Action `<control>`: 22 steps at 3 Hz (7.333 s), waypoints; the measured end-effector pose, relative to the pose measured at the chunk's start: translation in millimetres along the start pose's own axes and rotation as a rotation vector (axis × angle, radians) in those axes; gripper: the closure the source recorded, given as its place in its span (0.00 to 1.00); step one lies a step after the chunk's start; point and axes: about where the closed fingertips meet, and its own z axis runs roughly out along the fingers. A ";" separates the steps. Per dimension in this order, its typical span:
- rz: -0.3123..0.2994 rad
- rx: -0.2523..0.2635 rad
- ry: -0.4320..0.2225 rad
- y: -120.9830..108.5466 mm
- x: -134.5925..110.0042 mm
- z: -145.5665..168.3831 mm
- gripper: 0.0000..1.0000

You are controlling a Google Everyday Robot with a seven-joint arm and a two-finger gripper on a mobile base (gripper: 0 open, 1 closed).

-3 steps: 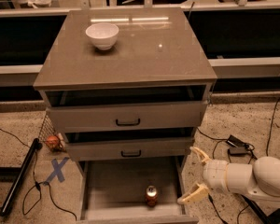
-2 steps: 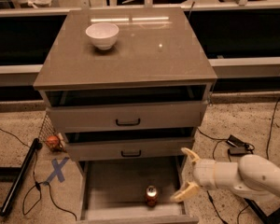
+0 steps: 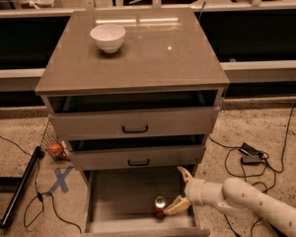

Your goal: Pick coke can from bottom drawer and place on counter

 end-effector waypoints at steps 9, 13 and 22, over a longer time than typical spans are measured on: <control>0.255 0.130 0.061 1.2 175.4 136.2 0.69; 0.007 -0.142 -0.202 27.8 -60.2 -103.2 1.00; -0.004 -0.308 0.111 -168.9 -431.2 -206.7 1.00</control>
Offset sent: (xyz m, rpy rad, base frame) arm 0.0177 0.0191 -0.1569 -0.0003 0.1177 -0.1093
